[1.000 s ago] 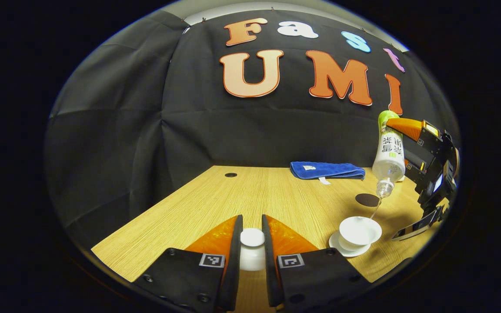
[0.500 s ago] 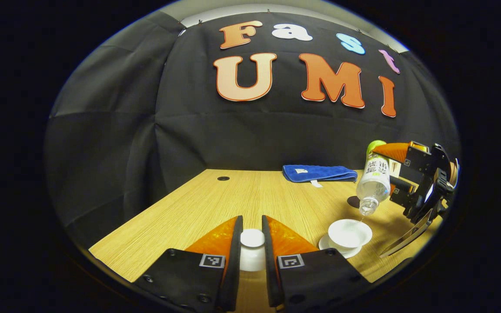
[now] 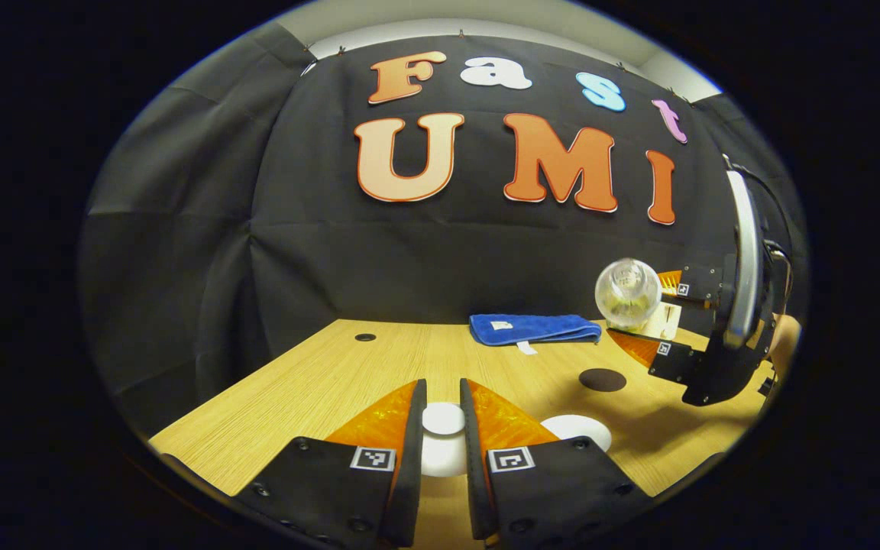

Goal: Open the teacup lid with one hand, grasp the water bottle and pour water into the teacup with the other hand; after pouring, place the water bottle on the coaster and then close the teacup lid.

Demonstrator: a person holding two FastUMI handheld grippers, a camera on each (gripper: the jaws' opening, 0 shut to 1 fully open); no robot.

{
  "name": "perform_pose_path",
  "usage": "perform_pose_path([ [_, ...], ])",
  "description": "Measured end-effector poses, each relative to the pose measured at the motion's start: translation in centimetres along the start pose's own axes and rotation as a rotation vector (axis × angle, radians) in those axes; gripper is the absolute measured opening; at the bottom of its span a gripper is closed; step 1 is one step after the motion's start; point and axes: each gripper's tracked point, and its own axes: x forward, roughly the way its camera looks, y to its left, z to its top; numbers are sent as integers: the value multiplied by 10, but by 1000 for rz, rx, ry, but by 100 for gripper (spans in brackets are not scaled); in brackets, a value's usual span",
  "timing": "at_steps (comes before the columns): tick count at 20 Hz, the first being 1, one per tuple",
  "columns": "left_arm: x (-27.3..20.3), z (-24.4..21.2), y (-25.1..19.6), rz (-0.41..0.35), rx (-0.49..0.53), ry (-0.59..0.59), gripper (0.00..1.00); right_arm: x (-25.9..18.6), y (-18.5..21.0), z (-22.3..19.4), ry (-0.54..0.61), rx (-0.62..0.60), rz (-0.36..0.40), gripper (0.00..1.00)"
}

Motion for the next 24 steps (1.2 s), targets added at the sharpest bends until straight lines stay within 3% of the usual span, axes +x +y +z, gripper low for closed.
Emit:
perform_pose_path([
  [5,1,14,-26,-45,2,-25,30,7,6,-21,49,308,-28,65],
  [13,1,16,-42,-68,7,-27,30,14,35,-34,165,892,43,65],
  [17,3,10,-43,-63,6,-12,30,12,53,-42,239,963,51,65],
  [24,6,4,-45,-64,8,8,30,15,106,-88,397,982,116,65],
])
